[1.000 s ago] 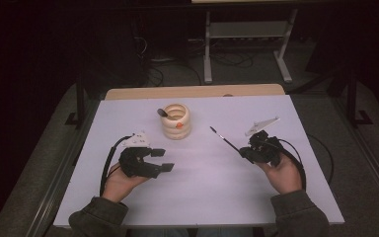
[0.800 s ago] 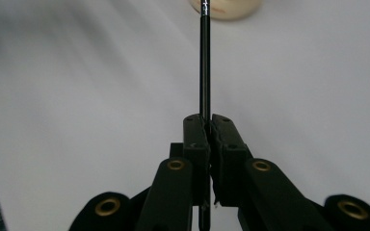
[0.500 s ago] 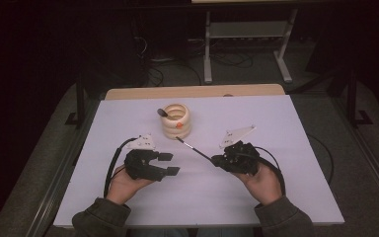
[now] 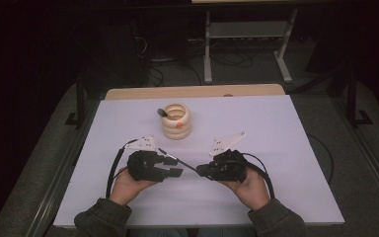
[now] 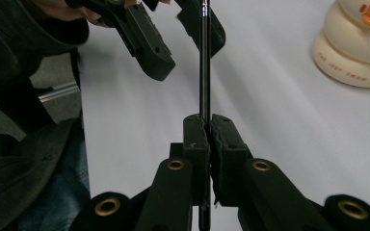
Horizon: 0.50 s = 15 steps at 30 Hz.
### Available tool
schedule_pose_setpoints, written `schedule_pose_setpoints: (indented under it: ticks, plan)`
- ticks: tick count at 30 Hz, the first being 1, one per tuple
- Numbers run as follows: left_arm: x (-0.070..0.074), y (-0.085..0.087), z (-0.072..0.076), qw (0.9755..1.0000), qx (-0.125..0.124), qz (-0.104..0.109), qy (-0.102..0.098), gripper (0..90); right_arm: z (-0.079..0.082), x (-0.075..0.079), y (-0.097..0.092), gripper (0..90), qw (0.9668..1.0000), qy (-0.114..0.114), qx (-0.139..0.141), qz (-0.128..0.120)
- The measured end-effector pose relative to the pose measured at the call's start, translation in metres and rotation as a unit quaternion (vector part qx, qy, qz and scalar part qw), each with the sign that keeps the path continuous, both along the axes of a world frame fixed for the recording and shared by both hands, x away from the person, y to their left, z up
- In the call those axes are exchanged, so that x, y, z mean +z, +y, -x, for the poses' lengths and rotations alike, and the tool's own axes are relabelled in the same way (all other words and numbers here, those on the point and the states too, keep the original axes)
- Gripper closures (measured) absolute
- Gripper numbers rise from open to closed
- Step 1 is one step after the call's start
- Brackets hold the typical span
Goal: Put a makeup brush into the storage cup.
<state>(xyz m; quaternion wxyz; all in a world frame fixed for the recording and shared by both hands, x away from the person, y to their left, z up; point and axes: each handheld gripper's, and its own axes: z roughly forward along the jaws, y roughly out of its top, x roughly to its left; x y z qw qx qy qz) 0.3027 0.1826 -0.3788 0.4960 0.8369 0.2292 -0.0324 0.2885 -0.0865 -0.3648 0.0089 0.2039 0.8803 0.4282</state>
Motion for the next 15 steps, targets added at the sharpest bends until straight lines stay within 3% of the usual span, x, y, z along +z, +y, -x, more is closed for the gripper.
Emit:
schedule_pose_setpoints:
  ticks: [5,8,15]
  plan:
    - [-0.002,0.001,-0.001,1.0000,-0.005,0.002,0.002,54.0,0.000,-0.006,0.003,85.2,0.9994,-0.021,0.023,0.014]
    - [-0.003,0.002,-0.002,0.9999,-0.006,0.009,0.006,57.3,0.003,-0.008,0.007,85.2,0.9984,-0.046,0.019,0.027]
    - [-0.003,0.004,-0.003,0.9993,-0.014,0.032,0.014,63.8,0.007,-0.013,0.013,85.1,0.9966,-0.067,0.020,0.044]
